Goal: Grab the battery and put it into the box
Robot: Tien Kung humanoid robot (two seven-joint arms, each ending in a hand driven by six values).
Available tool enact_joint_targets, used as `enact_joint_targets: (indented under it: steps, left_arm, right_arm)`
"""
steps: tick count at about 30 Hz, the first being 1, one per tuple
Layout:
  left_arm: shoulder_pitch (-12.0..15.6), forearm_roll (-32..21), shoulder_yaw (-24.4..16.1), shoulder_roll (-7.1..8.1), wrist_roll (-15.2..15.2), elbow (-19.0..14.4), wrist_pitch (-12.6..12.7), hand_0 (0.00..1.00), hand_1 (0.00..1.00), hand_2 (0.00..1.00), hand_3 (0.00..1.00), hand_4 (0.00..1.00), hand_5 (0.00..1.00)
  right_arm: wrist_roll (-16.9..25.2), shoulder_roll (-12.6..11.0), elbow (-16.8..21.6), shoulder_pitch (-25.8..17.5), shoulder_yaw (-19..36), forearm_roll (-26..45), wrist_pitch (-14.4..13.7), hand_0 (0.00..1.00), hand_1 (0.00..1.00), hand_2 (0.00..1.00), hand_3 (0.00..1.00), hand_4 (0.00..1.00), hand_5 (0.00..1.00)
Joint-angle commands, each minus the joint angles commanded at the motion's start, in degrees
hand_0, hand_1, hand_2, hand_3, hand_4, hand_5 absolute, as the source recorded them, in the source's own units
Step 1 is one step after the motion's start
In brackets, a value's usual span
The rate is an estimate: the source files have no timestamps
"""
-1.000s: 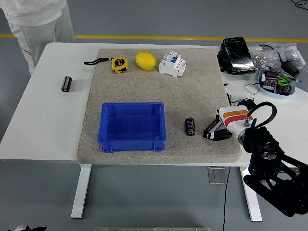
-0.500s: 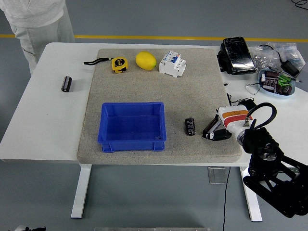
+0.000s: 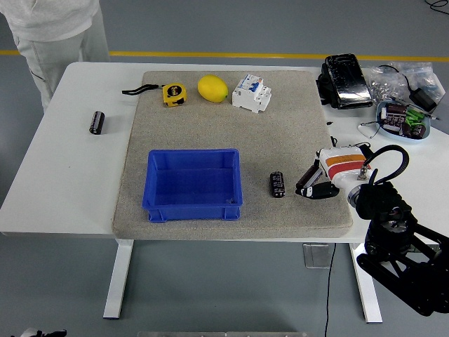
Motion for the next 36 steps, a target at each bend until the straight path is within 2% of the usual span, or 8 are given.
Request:
enact_joint_targets:
  steps: [11,18,21,30,36]
  left_arm:
    - [0.0,-0.2,0.1,0.05,0.0,0.0,0.0,0.702,0.674,0.712,0.593,0.606,0.486]
    - [-0.1,-0.2,0.0,0.18,0.0,0.0,0.0,0.702,0.674,0.712,0.592,0.606,0.487]
    - [-0.1,-0.2,0.0,0.22,0.0,0.0,0.1,0.702,0.67,0.712,0.592,0.606,0.487]
    - [-0.2,-0.3,0.1,0.37,0.1,-0.1,0.1,0.703,0.668,0.713,0.593,0.605,0.485]
    - [-0.4,-0.5,0.3,0.39,0.0,-0.1,0.1,0.701,0.668,0.714,0.593,0.606,0.487]
  right_arm:
    - [-0.6,-0.2,6.5,3.0,-1.7,1.8,-0.2,0.002,0.097,0.409,0.508,0.998,0.56]
    - [-0.8,2.2,9.5,6.6,-4.8,3.5,-0.5,0.002,0.097,0.409,0.512,0.998,0.544]
    - [-0.7,3.8,9.2,8.0,-6.1,4.4,-1.0,0.002,0.097,0.41,0.513,0.998,0.542]
    - [-0.3,9.7,4.5,12.2,-12.1,7.6,-2.4,0.002,0.097,0.416,0.515,0.998,0.541]
    - [0.1,12.3,1.5,14.5,-15.3,9.1,-3.3,0.002,0.097,0.432,0.524,0.998,0.539]
